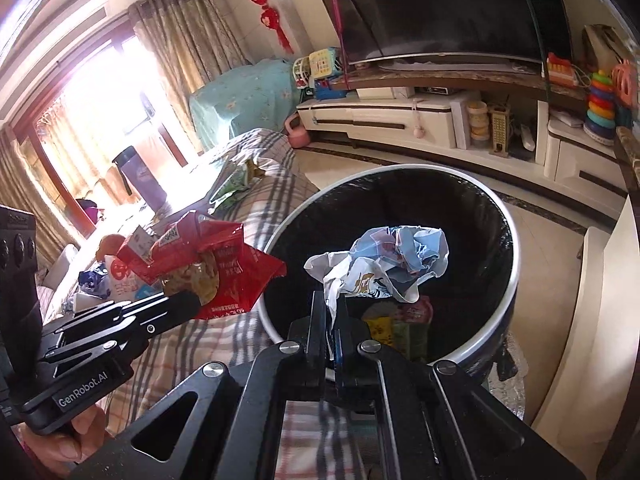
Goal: Collect trash
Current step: 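Carry the crumpled paper and red bag over the bin, then open the left tool to drop the red bag while the right tool releases the paper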
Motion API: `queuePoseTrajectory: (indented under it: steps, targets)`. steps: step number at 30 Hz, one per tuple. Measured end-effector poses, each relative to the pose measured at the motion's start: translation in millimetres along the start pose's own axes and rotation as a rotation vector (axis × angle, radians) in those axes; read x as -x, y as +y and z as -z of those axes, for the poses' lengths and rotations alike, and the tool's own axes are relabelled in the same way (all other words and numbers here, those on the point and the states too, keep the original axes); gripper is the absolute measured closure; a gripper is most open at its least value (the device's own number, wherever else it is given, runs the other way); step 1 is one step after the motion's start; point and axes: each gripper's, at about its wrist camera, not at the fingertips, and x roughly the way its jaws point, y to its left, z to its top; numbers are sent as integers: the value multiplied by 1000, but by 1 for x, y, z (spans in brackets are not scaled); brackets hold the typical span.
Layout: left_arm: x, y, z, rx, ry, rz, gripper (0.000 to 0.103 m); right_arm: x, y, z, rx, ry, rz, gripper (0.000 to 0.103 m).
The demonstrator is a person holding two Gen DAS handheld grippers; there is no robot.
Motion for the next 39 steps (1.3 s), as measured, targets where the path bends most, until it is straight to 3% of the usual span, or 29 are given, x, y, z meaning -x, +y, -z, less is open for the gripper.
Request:
queuePoseTrajectory:
  steps: [15,33,39]
  targets:
    - [-22,-22,-20,-39,8,8,97,-5,-21,-8,-8,17,20,101]
    - [-45,-26,-23,-43,48,8,96,-11,-30,-8,-28,26,22,100]
    - [-48,-18,-22,-7,72,17,87,-13,-35,-7,-46,32,29,95]
